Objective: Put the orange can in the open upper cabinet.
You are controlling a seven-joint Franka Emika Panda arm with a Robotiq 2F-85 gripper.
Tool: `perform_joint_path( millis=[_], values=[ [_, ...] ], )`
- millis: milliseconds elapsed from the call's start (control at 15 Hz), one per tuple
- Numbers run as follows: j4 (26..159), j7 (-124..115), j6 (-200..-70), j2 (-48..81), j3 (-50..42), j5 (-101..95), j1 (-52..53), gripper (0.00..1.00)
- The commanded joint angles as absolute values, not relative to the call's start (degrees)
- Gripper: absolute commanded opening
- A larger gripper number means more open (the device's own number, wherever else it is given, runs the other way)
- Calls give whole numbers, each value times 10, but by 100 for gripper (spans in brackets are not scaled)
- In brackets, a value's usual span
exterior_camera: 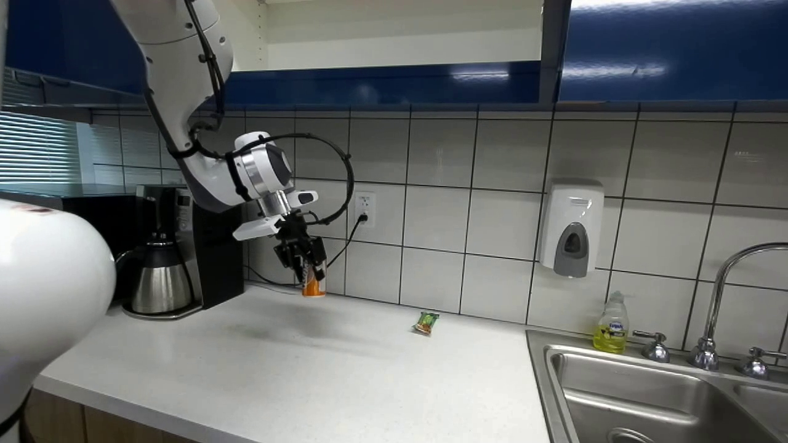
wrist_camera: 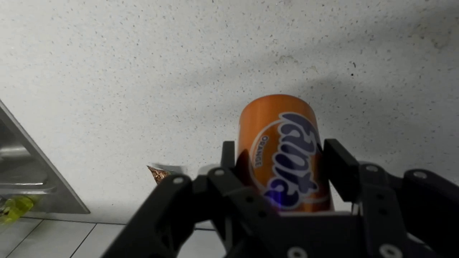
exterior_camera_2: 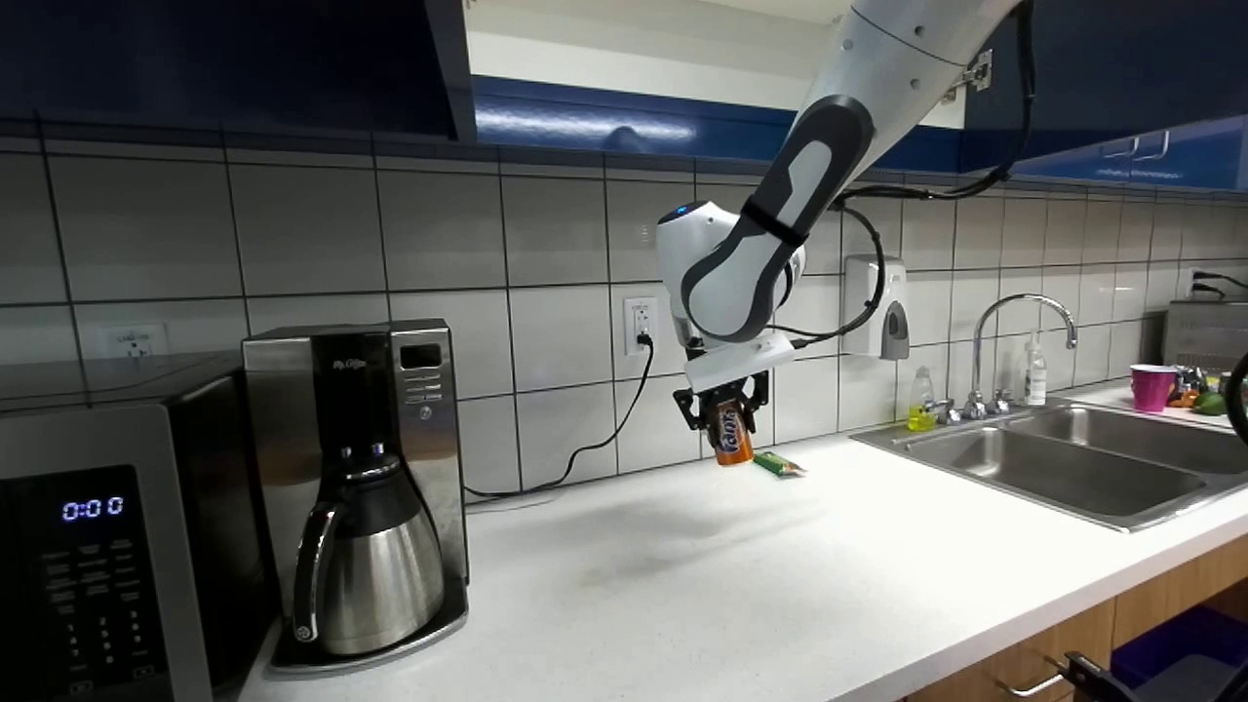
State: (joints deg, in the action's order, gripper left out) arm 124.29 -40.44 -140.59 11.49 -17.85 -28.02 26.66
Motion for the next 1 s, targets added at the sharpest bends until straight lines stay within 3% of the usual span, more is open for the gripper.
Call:
perform_joint_path(
  millis=[0,933],
  values=[
    [1270,-409,-1371,54,-101,-291,198,38],
    [1338,-395,-1279,-112,41,-240,105,38]
  ],
)
